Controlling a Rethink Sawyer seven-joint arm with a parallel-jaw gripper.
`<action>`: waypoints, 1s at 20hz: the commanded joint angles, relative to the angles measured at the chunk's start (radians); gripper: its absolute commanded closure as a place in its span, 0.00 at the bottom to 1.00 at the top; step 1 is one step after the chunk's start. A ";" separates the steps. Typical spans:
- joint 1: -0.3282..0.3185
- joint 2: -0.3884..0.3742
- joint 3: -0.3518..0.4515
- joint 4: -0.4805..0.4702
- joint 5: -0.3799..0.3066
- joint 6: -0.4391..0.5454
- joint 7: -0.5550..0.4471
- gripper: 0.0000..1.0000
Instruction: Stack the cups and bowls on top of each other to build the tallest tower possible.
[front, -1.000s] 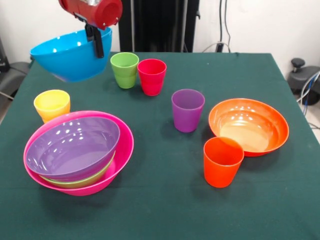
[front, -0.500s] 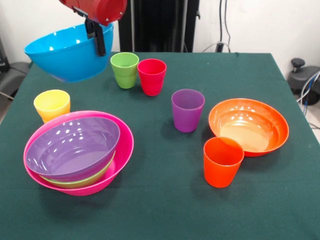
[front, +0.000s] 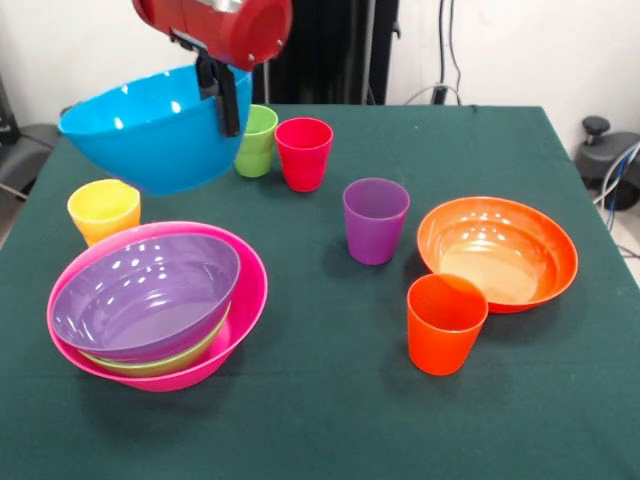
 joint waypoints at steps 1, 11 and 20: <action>0.062 0.145 0.067 -0.184 -0.060 0.101 -0.187 1.00; 0.089 0.280 0.089 -0.472 -0.107 0.243 -0.305 1.00; 0.076 0.337 0.106 -0.577 -0.118 0.304 -0.387 1.00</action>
